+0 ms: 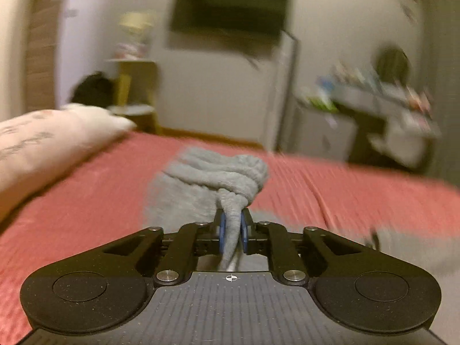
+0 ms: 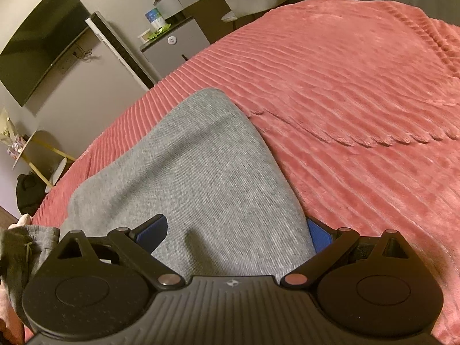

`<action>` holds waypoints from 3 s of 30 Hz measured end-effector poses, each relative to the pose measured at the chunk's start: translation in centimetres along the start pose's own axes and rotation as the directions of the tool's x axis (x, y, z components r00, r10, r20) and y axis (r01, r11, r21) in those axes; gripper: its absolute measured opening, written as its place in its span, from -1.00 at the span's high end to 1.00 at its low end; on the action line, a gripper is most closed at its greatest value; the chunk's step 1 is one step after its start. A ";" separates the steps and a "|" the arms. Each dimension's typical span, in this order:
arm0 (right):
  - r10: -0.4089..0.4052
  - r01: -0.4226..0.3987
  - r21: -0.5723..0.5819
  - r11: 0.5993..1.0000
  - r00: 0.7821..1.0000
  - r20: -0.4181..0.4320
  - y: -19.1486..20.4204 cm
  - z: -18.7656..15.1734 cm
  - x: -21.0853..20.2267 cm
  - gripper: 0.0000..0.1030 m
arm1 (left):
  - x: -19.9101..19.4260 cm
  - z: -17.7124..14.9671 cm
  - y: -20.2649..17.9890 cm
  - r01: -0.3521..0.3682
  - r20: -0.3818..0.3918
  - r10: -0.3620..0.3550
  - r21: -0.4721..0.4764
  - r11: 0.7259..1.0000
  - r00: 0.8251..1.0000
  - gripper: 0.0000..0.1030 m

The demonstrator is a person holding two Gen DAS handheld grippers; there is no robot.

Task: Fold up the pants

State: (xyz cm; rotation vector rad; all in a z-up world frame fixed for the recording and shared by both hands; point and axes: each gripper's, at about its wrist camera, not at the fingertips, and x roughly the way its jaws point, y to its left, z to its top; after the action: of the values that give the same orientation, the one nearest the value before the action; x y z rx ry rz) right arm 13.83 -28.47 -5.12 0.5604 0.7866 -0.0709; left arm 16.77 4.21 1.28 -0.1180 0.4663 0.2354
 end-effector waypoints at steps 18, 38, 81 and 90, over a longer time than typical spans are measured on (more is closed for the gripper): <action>0.465 -0.496 -0.349 0.796 0.868 -0.173 20.6 -2.2 3.0 -0.92 | -7.6 -1.4 13.0 -0.544 -0.241 0.488 -0.405 0.735 0.839 -0.89; 0.404 -0.557 -0.384 0.737 0.818 -0.409 33.1 -7.1 16.2 -0.25 | -3.2 -4.7 16.4 -0.703 -0.412 0.570 -0.406 0.584 0.711 -0.89; 0.326 -0.316 0.300 0.900 0.945 0.020 -0.1 -0.4 2.8 -0.67 | -7.2 -5.2 3.3 -0.130 -0.102 0.116 -0.144 0.981 0.988 -0.89; 0.360 -0.346 0.277 0.896 0.933 0.003 0.5 -0.4 2.5 -0.24 | -11.1 -6.1 -4.1 0.138 -0.052 -0.132 0.144 0.980 0.990 -0.89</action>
State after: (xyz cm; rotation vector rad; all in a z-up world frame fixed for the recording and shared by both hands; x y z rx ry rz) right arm 15.48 -27.46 -6.88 0.9654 0.7146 0.1737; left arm 5.53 -2.95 1.15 -0.0095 0.5136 0.0645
